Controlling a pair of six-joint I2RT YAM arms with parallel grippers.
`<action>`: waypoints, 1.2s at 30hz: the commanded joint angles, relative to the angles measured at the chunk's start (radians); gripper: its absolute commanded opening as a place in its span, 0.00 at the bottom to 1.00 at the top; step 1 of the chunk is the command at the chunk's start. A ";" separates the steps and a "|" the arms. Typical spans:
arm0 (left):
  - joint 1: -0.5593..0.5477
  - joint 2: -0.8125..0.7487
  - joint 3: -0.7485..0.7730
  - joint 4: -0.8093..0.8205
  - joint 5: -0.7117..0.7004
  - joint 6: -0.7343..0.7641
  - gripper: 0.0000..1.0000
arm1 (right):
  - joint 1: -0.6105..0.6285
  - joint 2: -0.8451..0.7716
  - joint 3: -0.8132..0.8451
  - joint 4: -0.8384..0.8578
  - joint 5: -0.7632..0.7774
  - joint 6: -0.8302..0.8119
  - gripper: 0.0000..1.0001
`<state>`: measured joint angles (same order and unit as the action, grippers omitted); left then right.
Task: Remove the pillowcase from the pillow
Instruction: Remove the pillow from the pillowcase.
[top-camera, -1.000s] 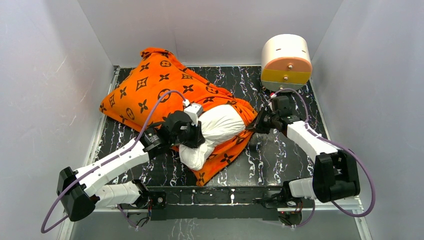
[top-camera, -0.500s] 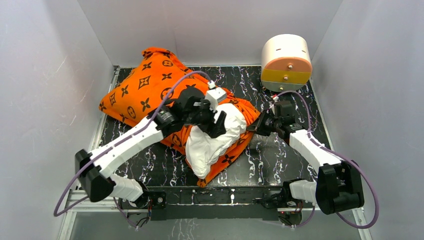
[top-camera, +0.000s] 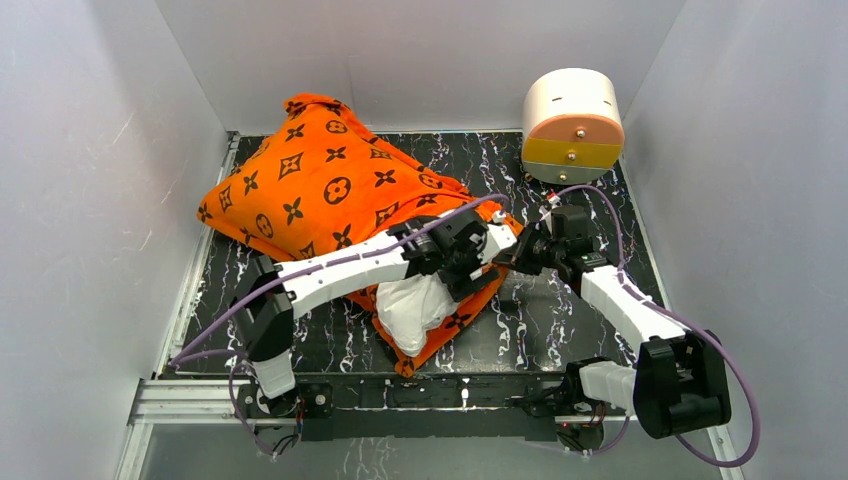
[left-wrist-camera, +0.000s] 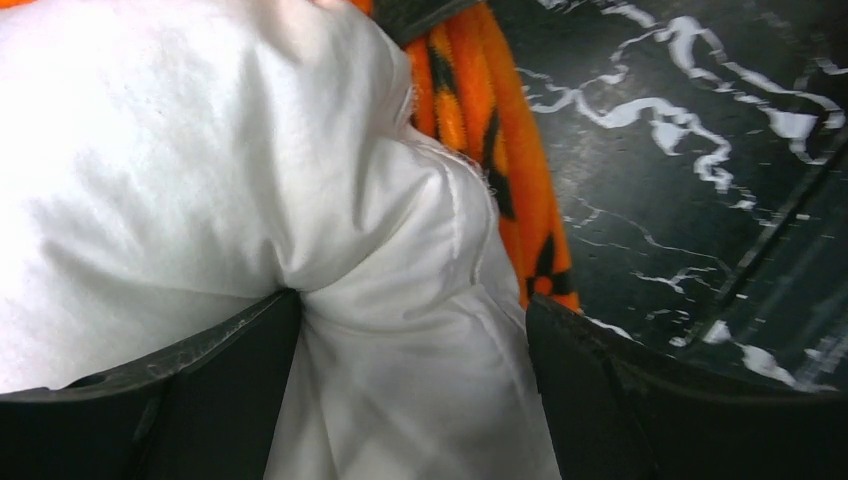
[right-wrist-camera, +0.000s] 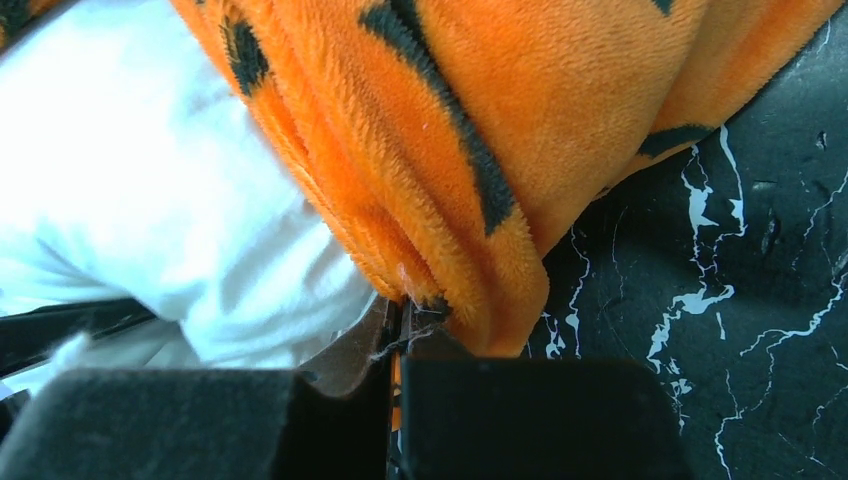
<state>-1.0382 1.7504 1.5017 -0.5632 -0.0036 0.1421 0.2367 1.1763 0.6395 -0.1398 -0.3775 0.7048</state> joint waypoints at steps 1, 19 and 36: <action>-0.024 0.086 -0.015 -0.053 -0.263 0.035 0.78 | -0.016 -0.043 0.004 -0.047 0.035 -0.017 0.00; -0.024 -0.334 -0.301 0.018 -0.334 -0.173 0.00 | -0.081 -0.042 0.170 -0.241 0.517 -0.086 0.00; -0.024 -0.715 -0.440 -0.010 -0.153 -0.213 0.00 | -0.079 0.027 0.170 -0.219 0.333 -0.083 0.00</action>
<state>-1.0710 1.1797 1.0554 -0.3737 -0.1650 -0.1005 0.2363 1.1580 0.8021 -0.4717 -0.3321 0.6567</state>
